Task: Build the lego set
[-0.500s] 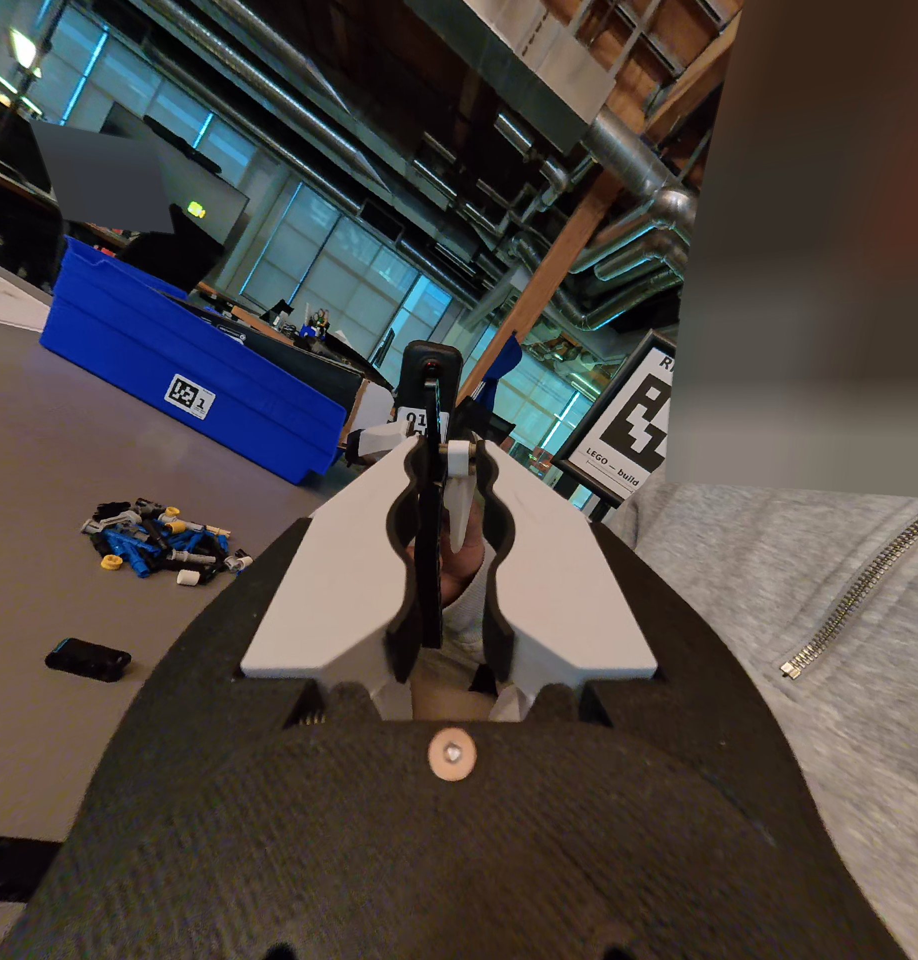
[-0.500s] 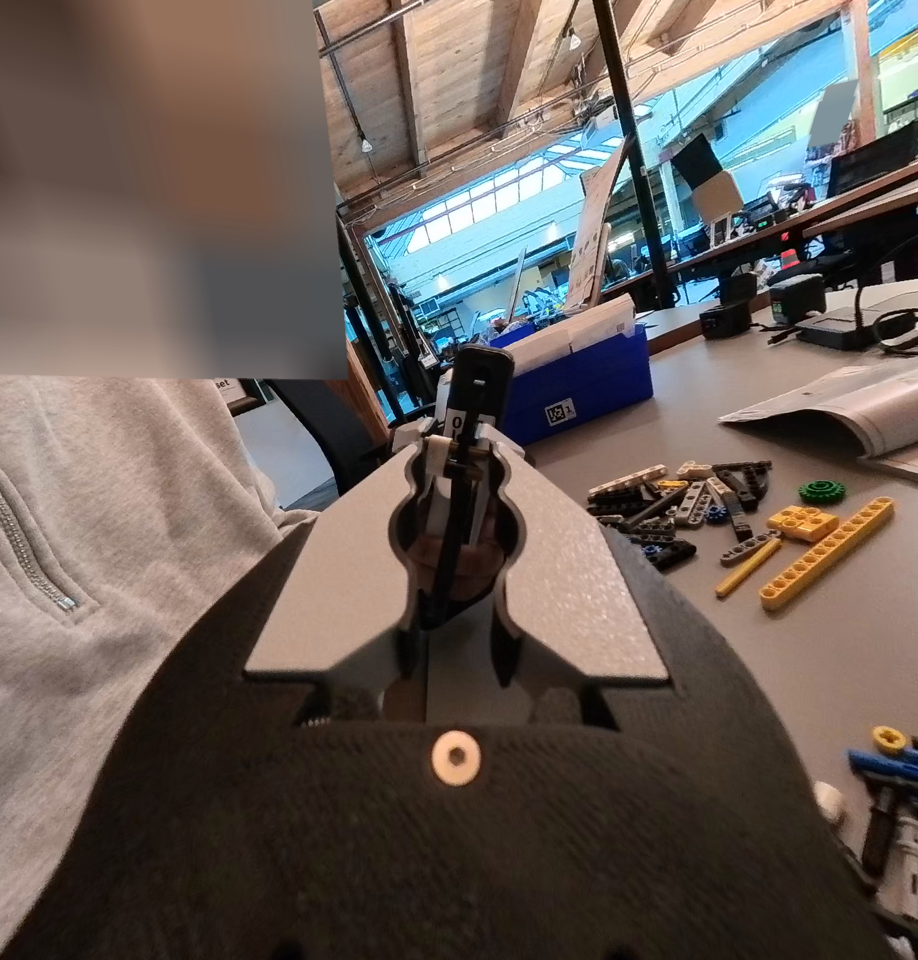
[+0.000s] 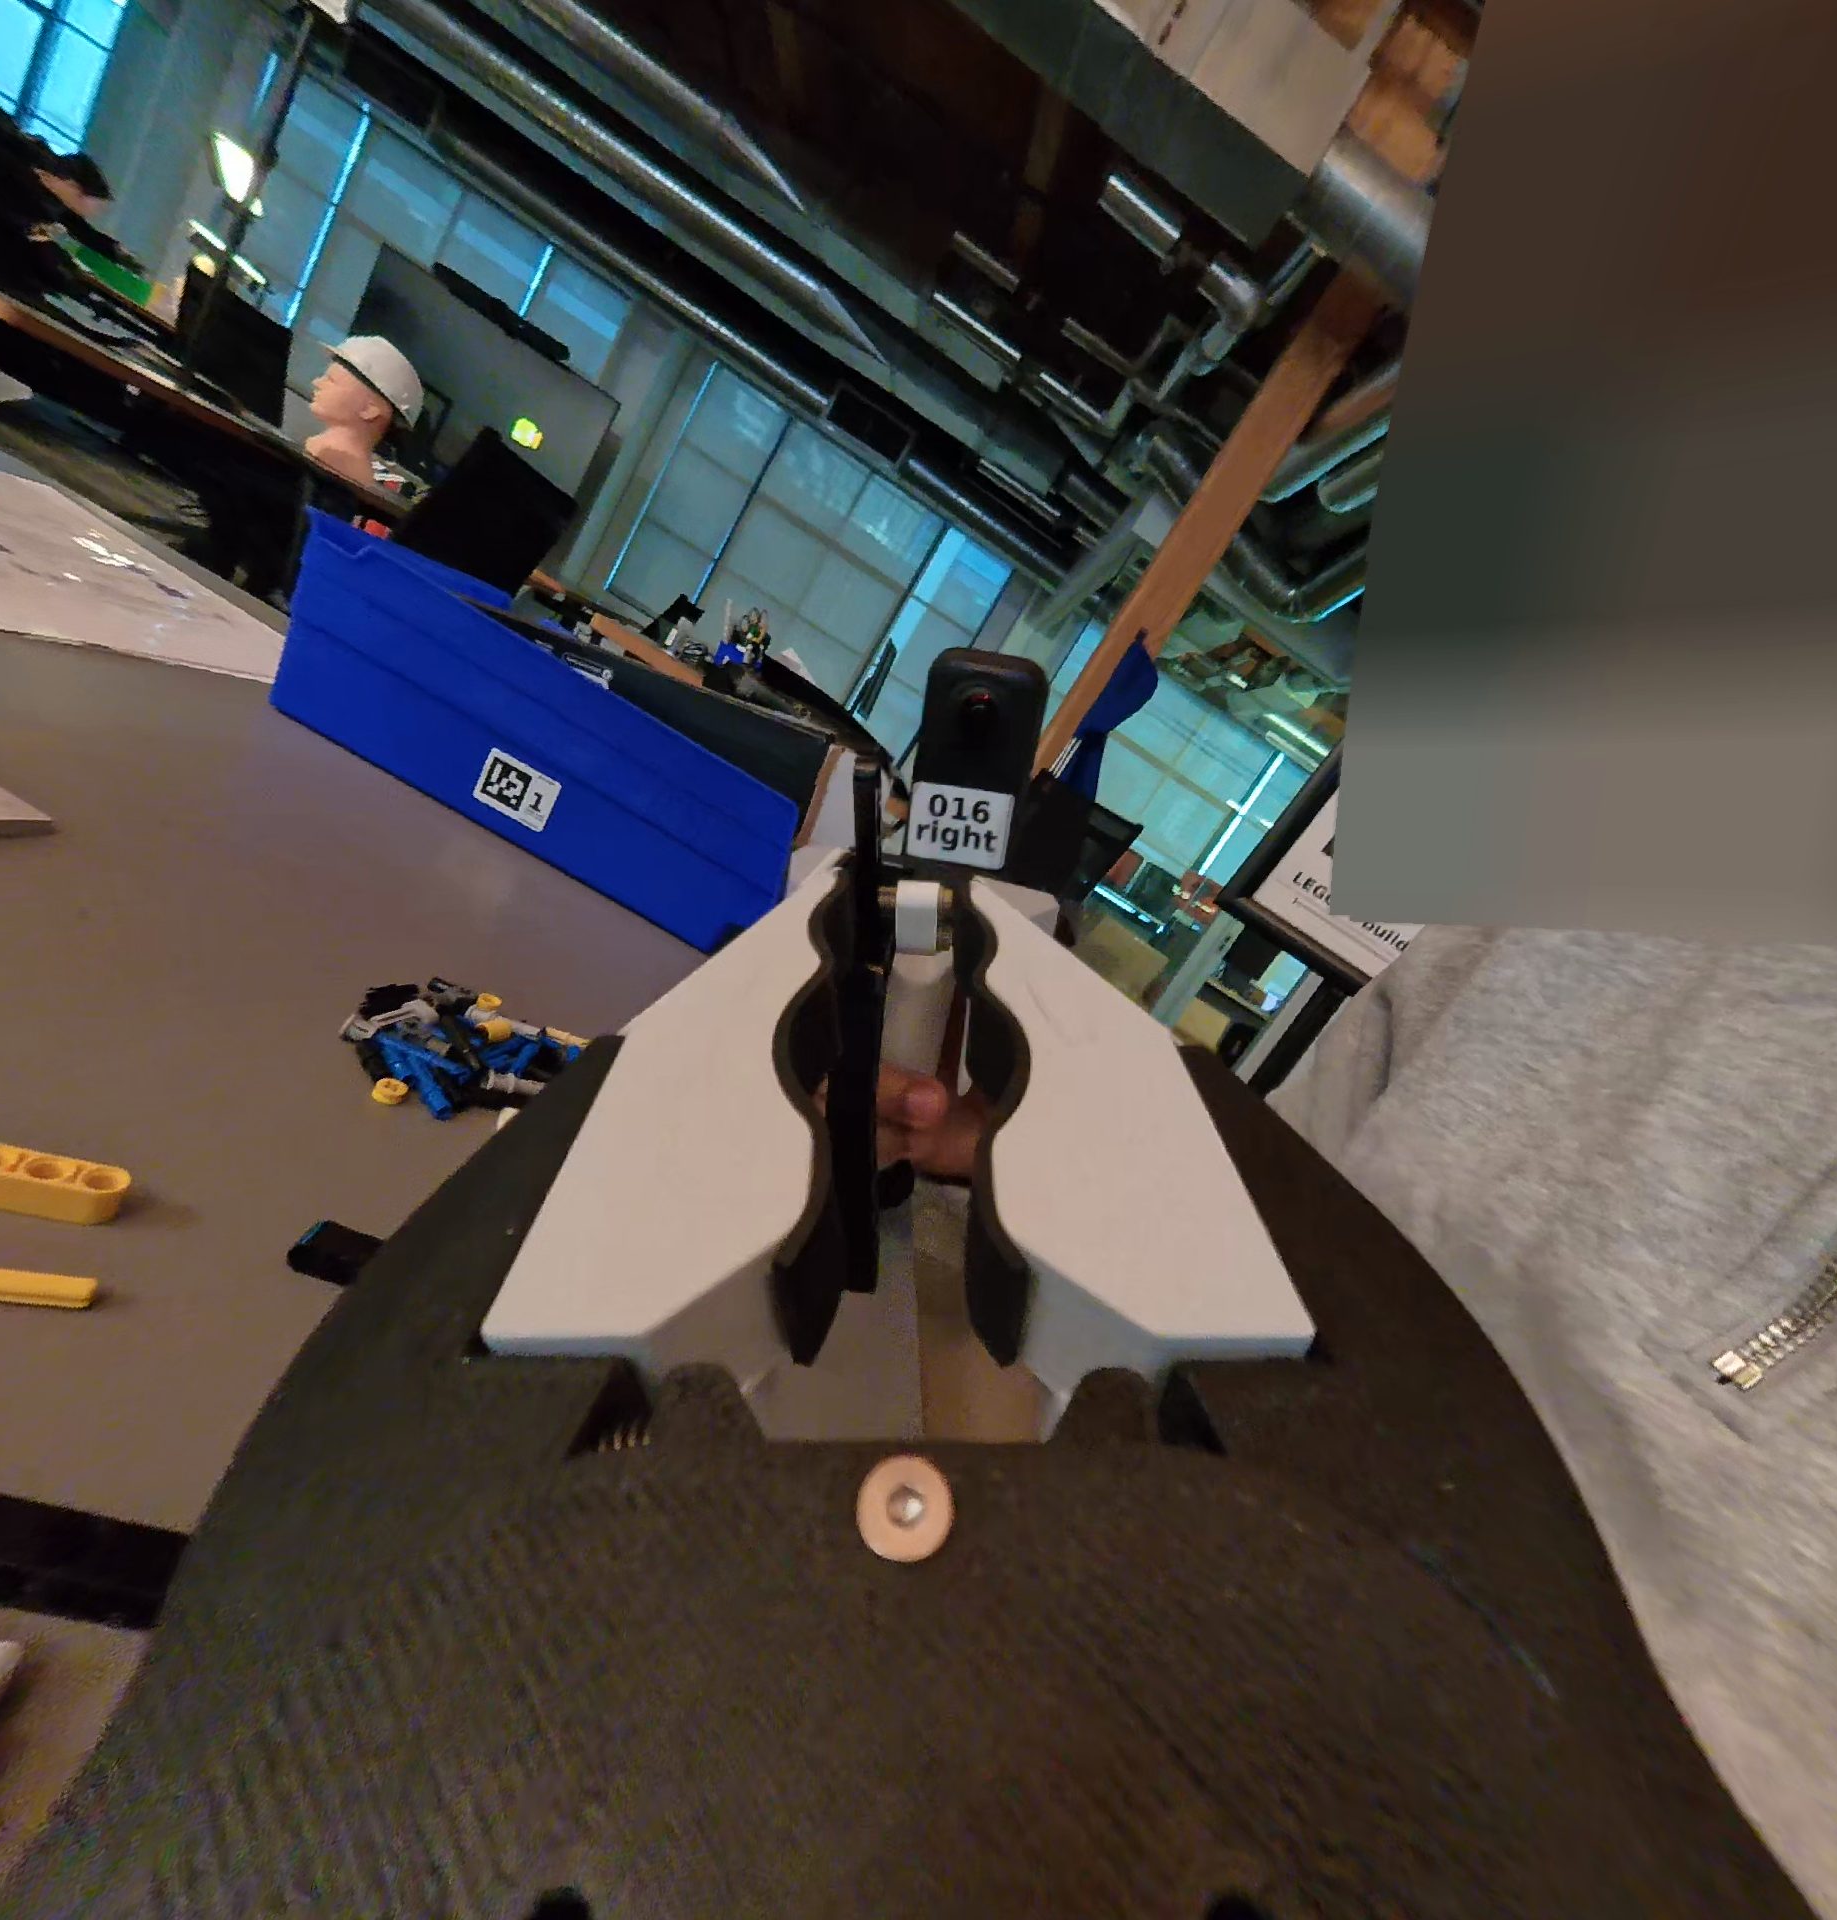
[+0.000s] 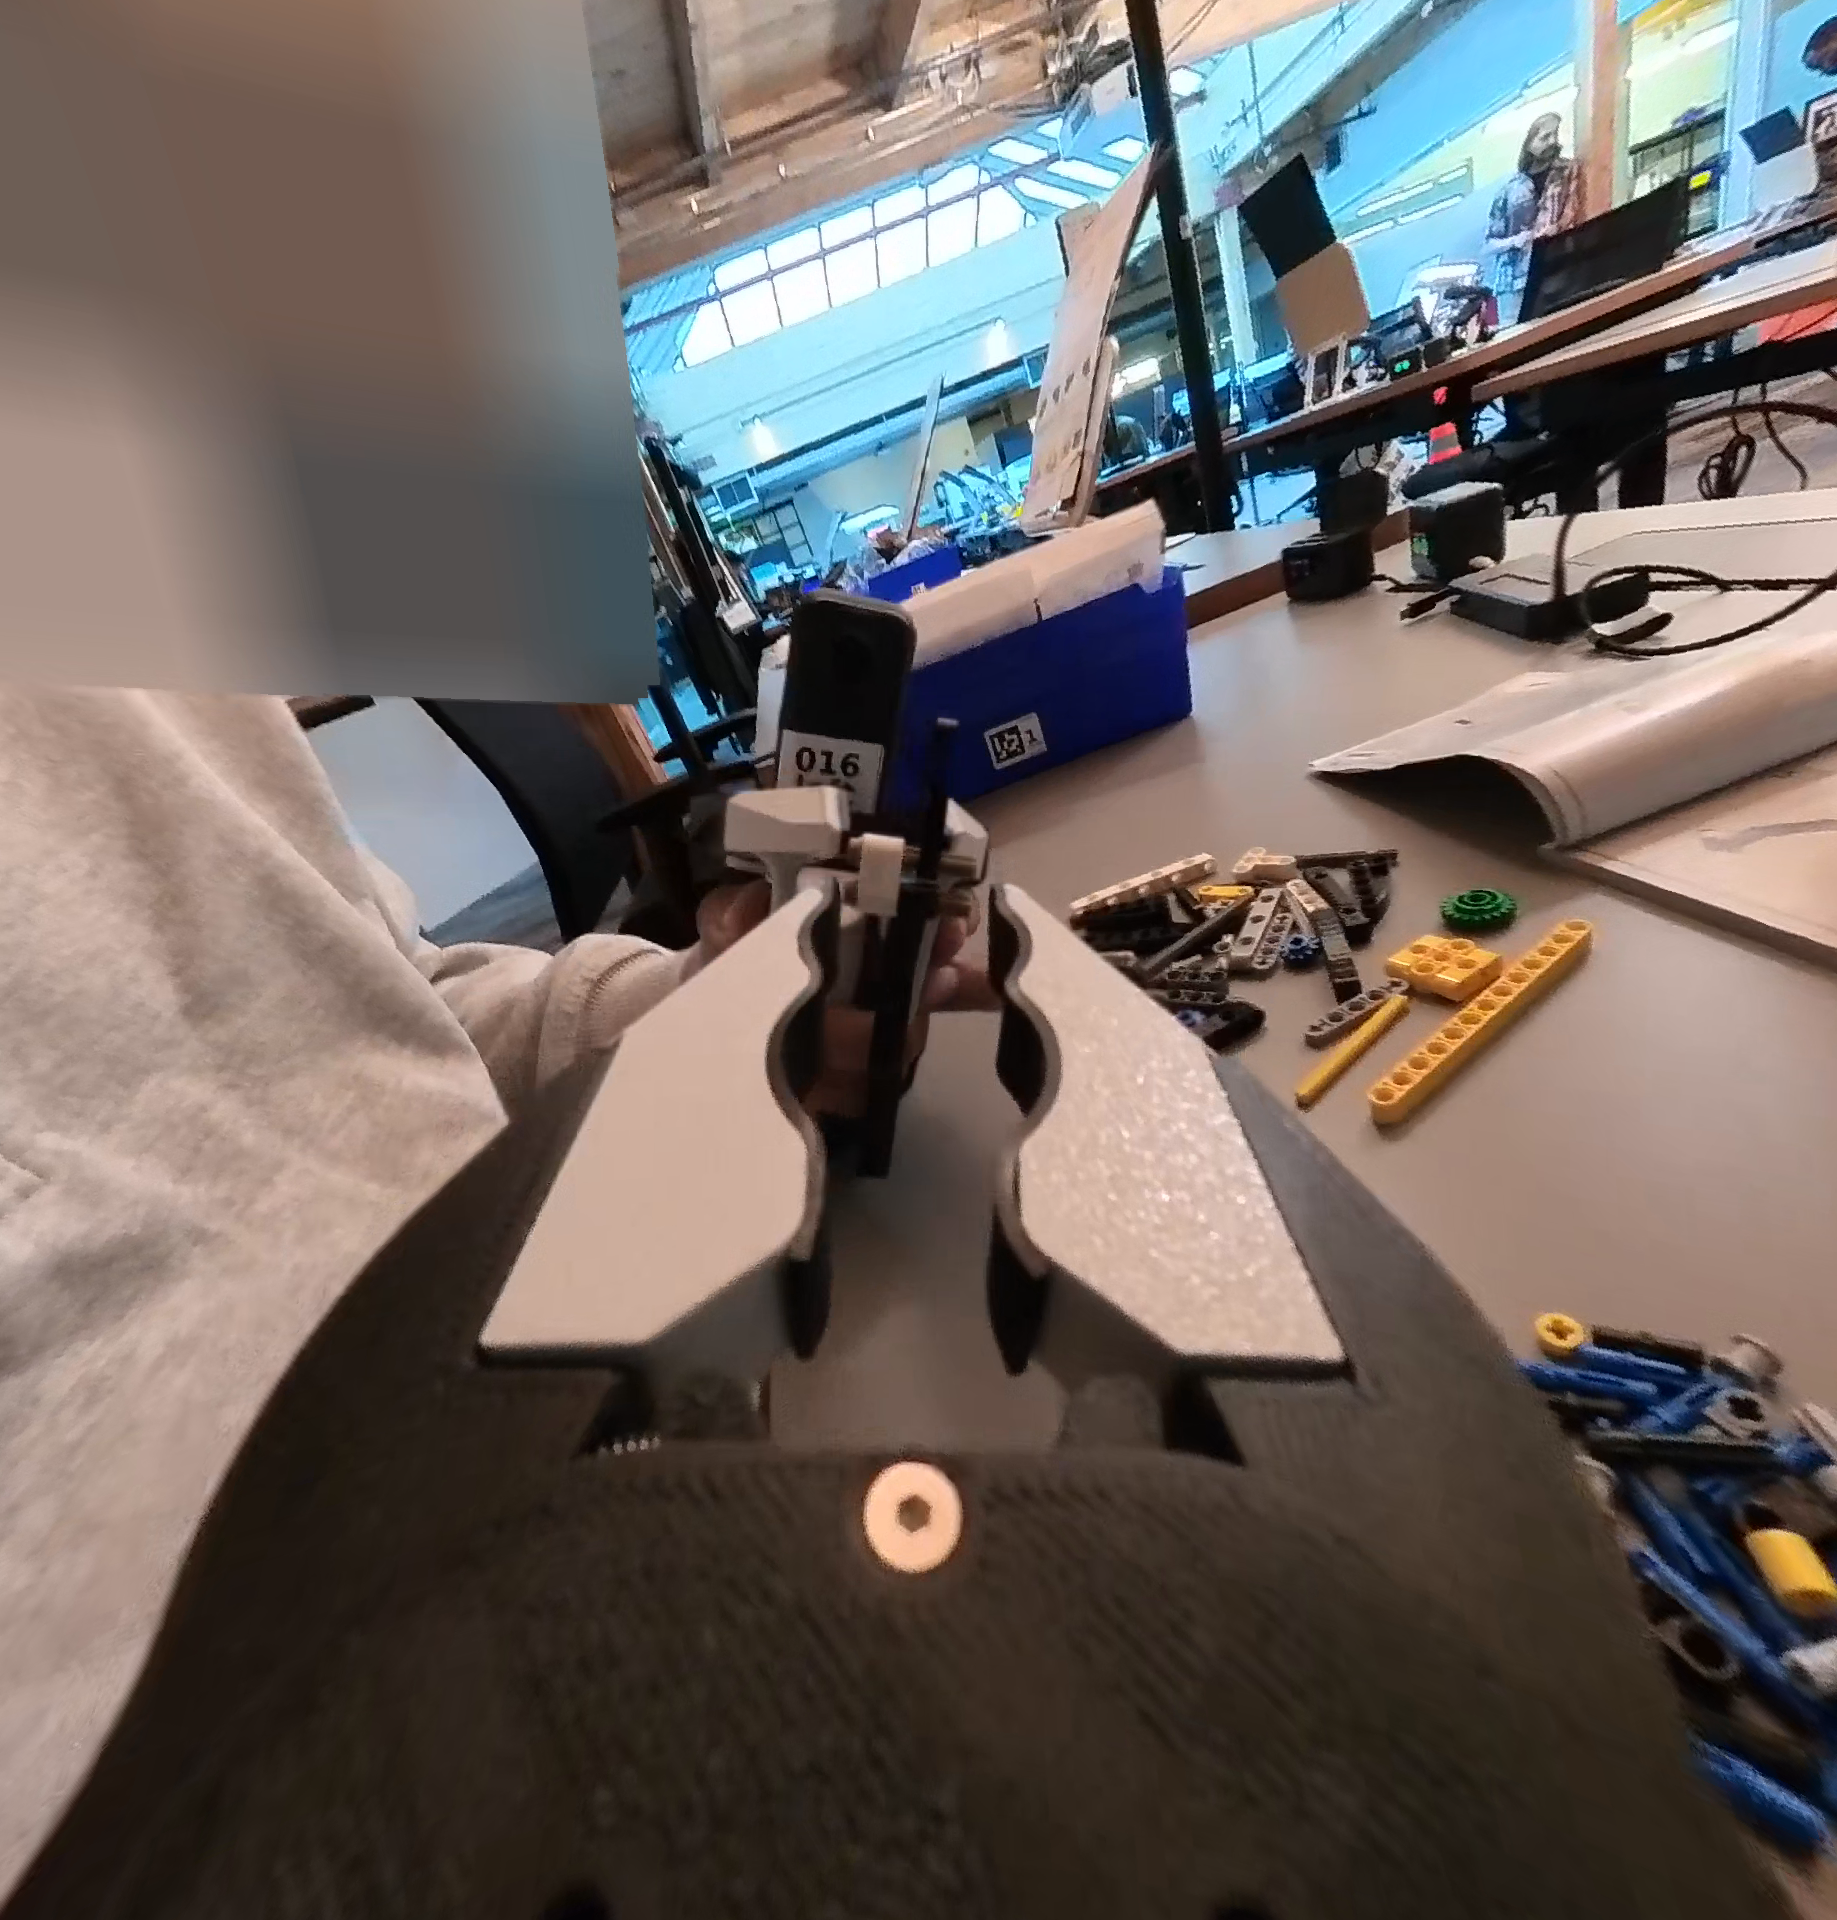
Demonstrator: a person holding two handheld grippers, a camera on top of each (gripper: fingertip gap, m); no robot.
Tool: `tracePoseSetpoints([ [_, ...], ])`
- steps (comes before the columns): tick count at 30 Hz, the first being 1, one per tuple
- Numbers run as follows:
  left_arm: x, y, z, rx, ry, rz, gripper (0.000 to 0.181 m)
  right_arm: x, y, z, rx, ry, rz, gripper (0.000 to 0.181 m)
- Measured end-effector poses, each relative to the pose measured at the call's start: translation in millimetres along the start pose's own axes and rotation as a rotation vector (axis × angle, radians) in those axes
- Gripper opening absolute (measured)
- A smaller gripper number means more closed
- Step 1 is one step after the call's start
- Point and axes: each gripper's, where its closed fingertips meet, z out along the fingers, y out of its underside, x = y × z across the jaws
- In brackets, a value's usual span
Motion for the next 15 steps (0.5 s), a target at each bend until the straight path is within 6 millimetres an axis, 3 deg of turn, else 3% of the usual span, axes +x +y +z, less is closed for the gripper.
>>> tracePoseSetpoints([
  [15, -8.8, 14.7, 1.2, -0.095, -0.058, 0.088, 0.016, -0.1, 11.0, 0.0, -0.096, 0.037, -0.082, 0.020],
])
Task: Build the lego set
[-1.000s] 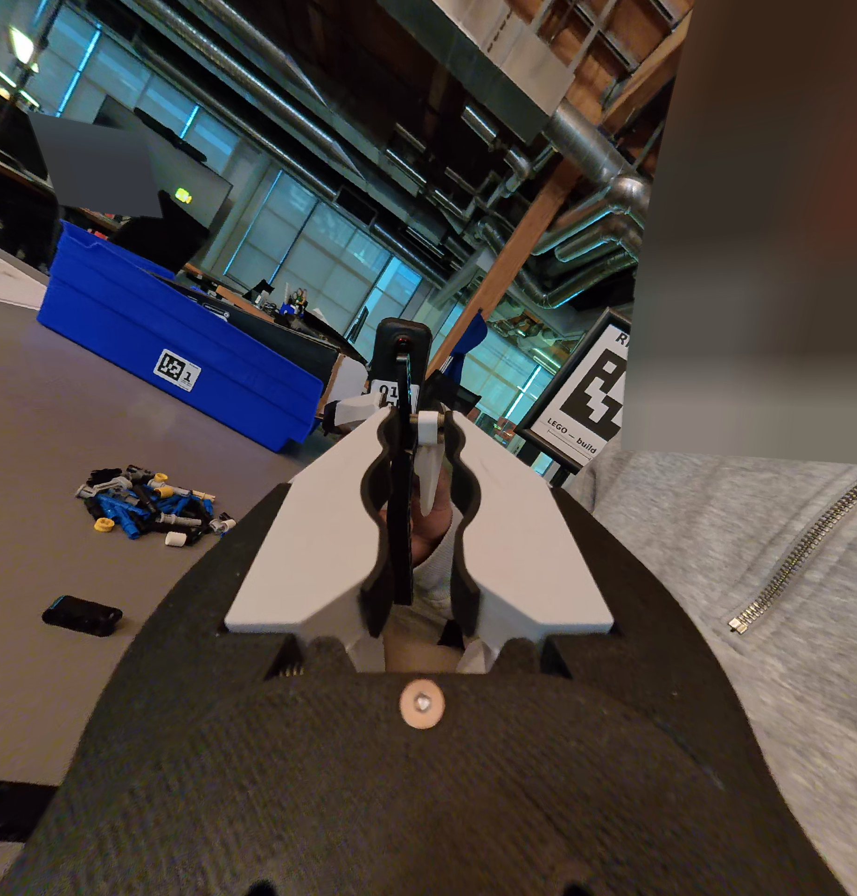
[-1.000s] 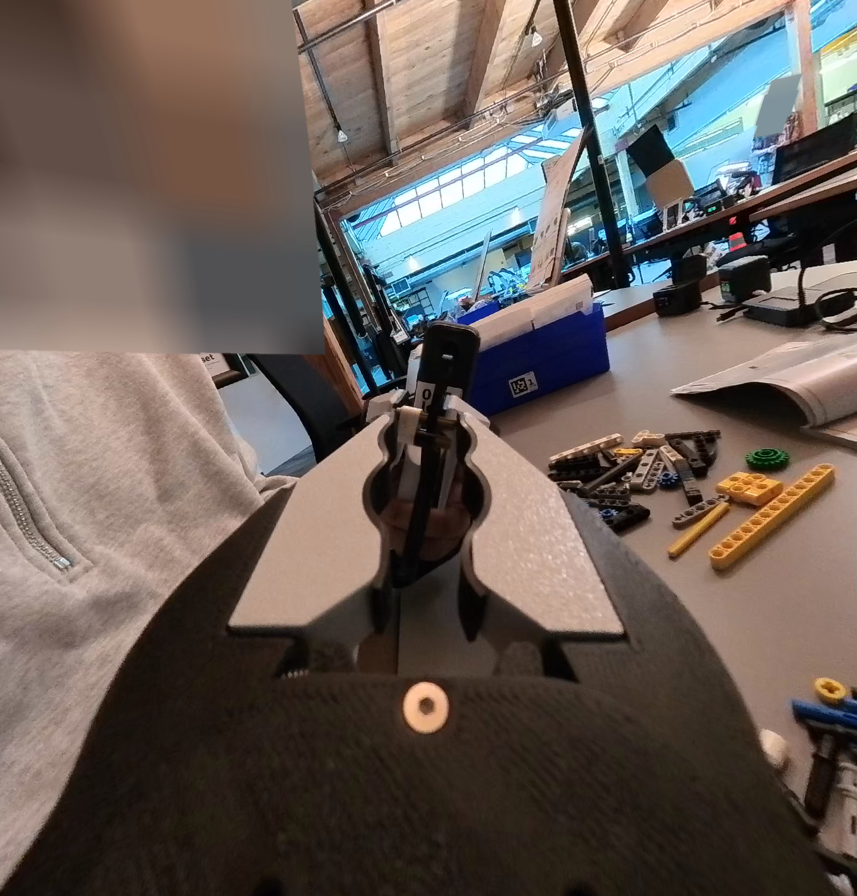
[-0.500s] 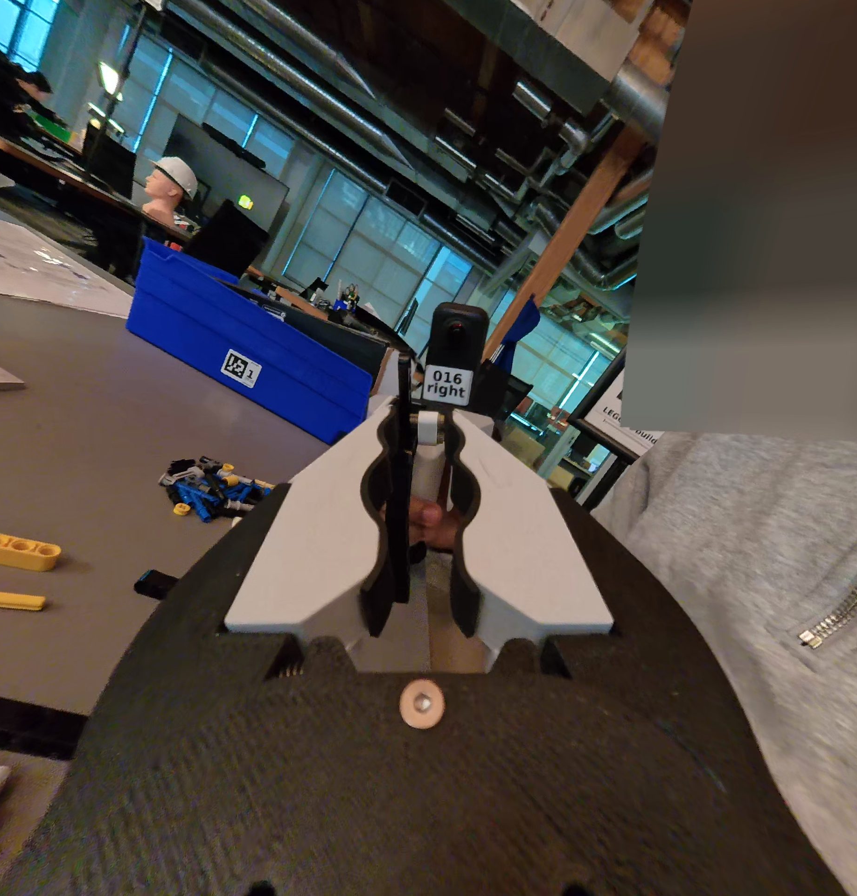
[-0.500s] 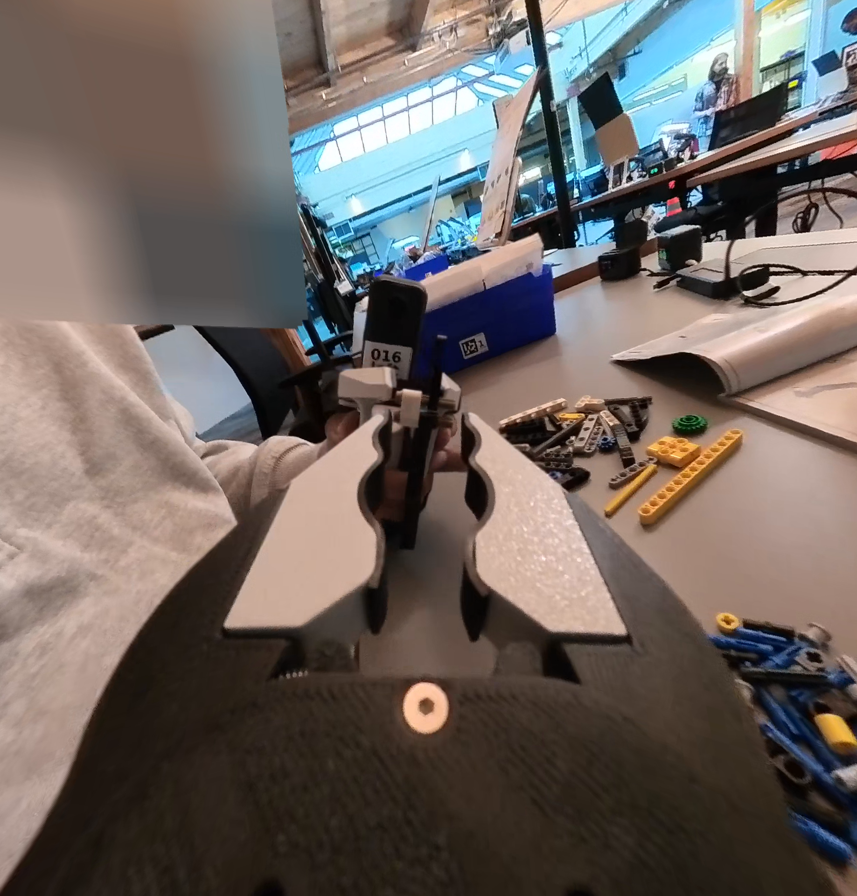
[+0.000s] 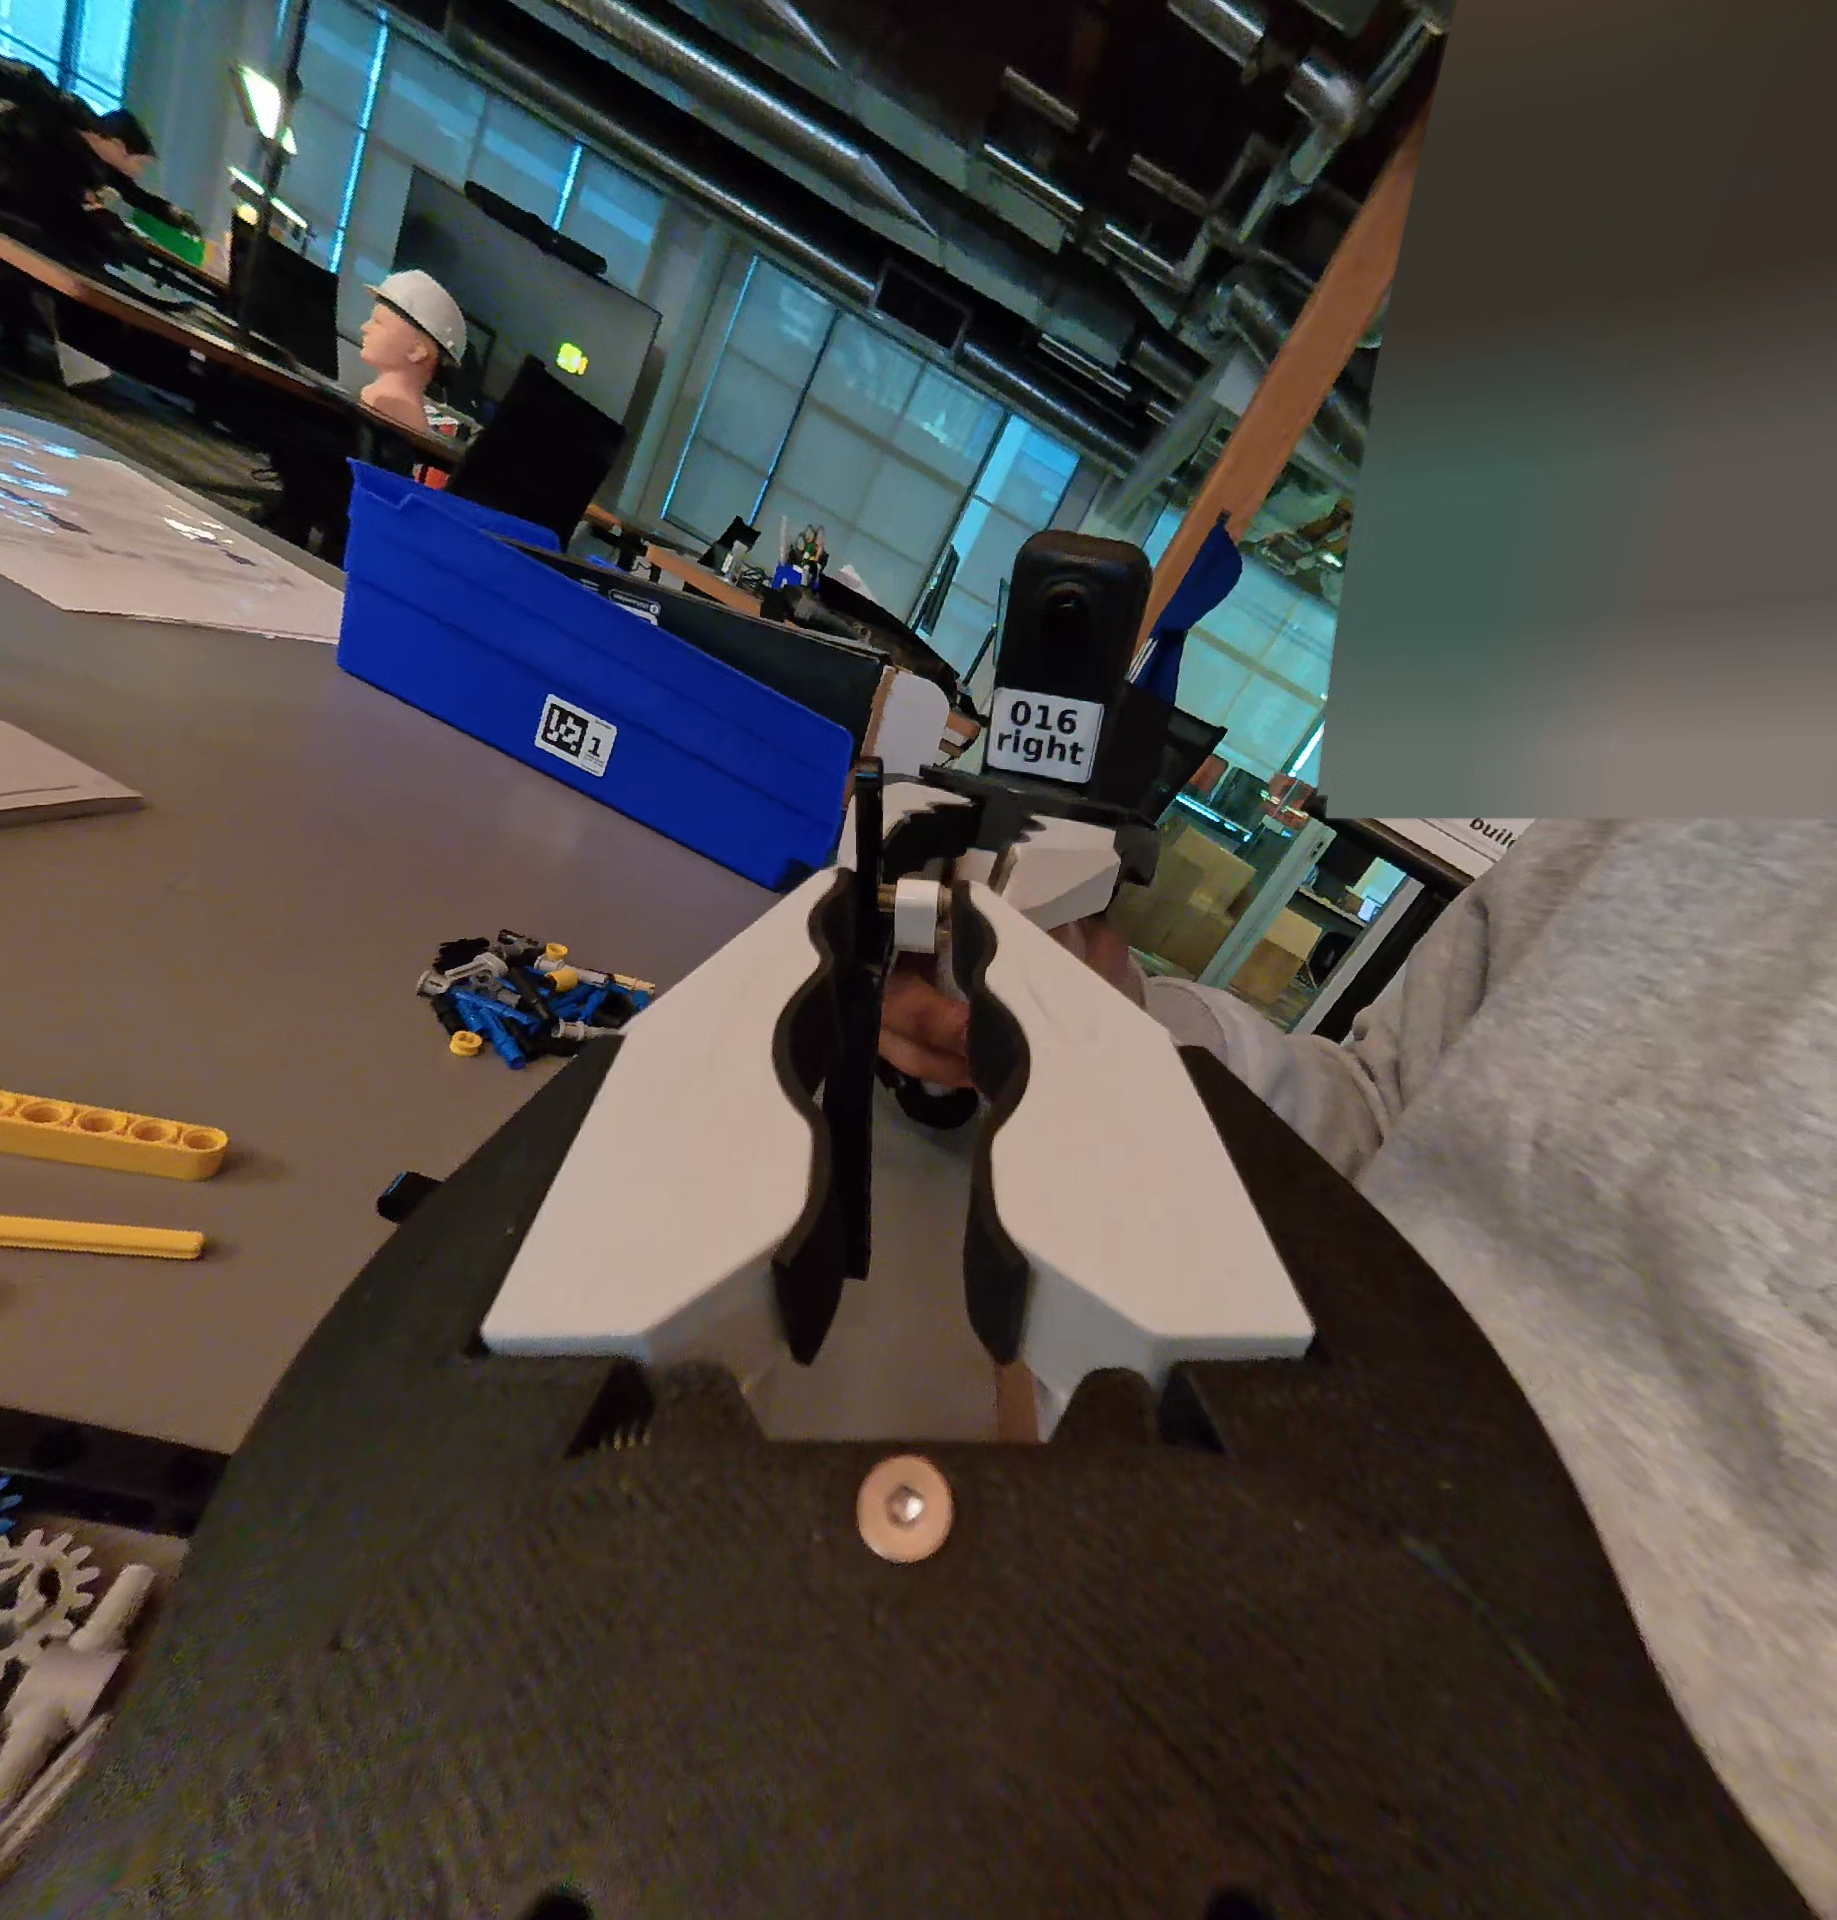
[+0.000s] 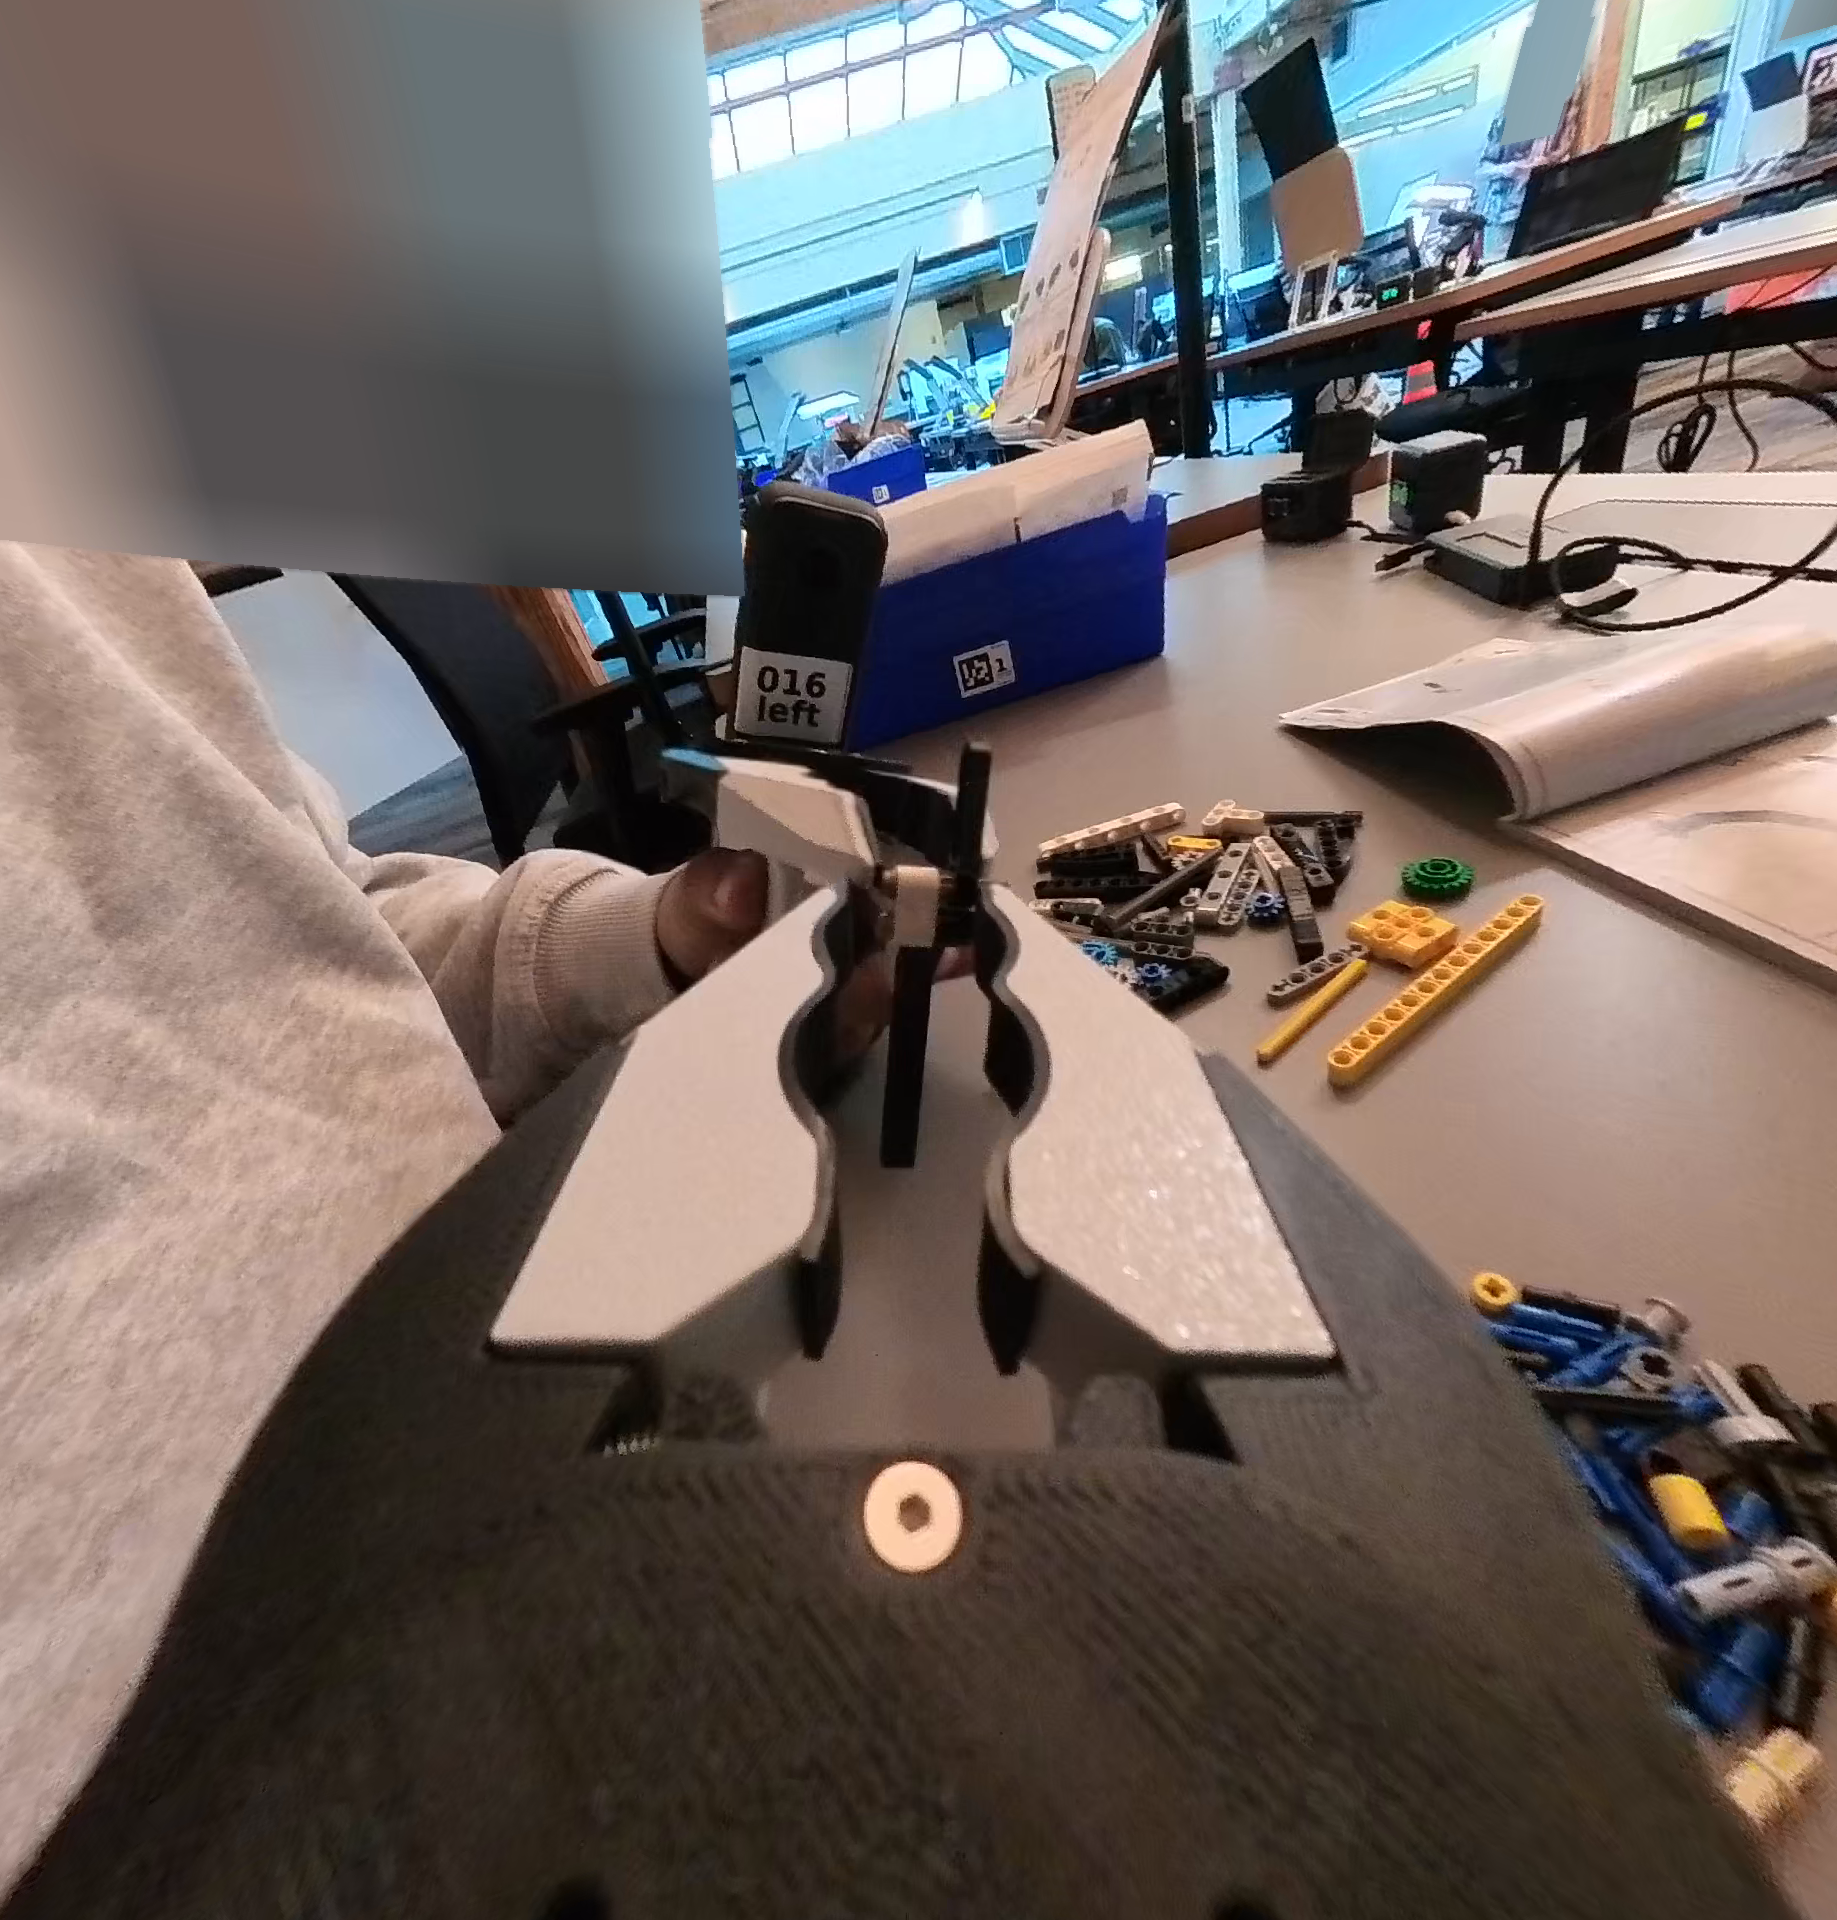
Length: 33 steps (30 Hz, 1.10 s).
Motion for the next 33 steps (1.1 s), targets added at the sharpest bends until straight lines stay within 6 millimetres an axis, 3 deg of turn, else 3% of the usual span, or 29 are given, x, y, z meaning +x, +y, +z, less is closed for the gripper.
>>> tracePoseSetpoints([
  [16, -0.2, 6.3, 1.3, -0.032, 0.026, -0.061, 0.012, 0.2, 6.7, -3.4, -0.081, 0.029, -0.073, 0.015],
  [24, -0.7, 3.4, 1.5, -0.011, 0.009, -0.028, 0.011, 0.5, 3.5, -3.5, -0.008, -0.015, -0.005, 0.016],
  [29, 2.2, -10.7, -4.6, 0.072, 0.062, -0.095, 0.012, 2.2, -5.9, -5.0, 0.075, -0.042, 0.067, 0.042],
  [33, 0.4, -15.2, -7.3, 0.098, 0.059, -0.106, 0.012, 5.0, -14.1, -9.3, 0.132, -0.047, 0.104, 0.044],
])
